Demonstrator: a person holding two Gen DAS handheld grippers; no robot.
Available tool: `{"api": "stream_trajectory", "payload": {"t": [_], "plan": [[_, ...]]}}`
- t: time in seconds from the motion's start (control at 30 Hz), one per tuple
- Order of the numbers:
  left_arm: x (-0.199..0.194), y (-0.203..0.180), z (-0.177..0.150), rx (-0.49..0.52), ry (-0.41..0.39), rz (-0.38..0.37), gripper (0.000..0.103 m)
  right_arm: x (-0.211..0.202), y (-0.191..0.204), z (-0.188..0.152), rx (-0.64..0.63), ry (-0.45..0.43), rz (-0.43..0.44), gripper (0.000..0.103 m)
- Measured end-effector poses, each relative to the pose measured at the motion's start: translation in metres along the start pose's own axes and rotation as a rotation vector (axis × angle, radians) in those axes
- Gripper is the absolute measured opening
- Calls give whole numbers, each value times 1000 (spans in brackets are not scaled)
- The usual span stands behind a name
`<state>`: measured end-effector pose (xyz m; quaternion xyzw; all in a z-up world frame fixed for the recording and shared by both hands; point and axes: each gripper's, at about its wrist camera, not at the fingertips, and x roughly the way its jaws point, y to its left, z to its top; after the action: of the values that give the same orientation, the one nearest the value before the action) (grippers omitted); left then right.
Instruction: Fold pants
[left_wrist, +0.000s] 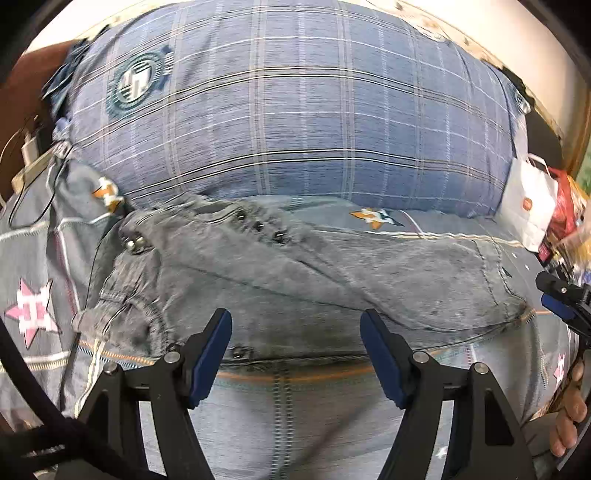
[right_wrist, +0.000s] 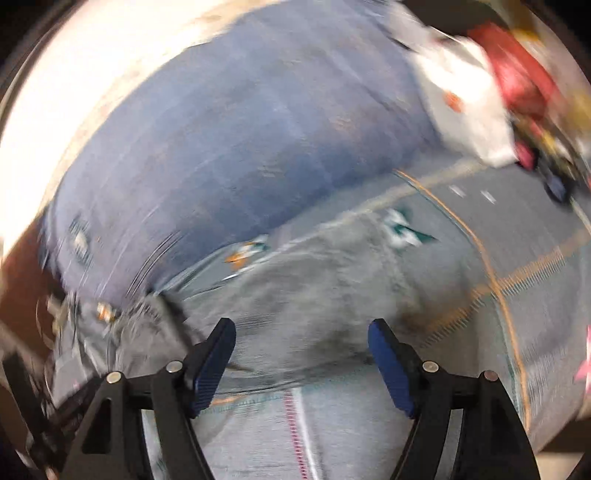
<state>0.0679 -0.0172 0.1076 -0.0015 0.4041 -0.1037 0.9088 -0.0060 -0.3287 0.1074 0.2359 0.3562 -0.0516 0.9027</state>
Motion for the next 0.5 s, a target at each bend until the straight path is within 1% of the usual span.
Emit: {"api": "stream_trajectory", "payload": {"t": [0.07, 0.13, 0.23, 0.27, 0.33, 0.37, 0.43, 0.5], "plan": [[6, 14, -9, -40, 5, -4, 72, -1, 12, -6, -30, 0, 54, 77], [13, 25, -12, -90, 33, 0, 72, 1, 25, -14, -38, 2, 129, 77], [15, 38, -10, -170, 49, -44, 72, 4, 35, -24, -36, -34, 135, 77], [15, 39, -9, -182, 46, -46, 72, 7, 39, -26, -33, -35, 136, 77], [12, 45, -5, -202, 32, -38, 72, 14, 48, -28, -53, 2, 168, 77], [11, 47, -5, -211, 29, -29, 72, 16, 53, -28, -70, 12, 173, 77], [11, 51, -2, -224, 29, 17, 72, 15, 65, -27, -129, 15, 164, 77], [9, 54, 7, -208, 14, 101, 72, 15, 79, -20, -165, 15, 164, 77]]}}
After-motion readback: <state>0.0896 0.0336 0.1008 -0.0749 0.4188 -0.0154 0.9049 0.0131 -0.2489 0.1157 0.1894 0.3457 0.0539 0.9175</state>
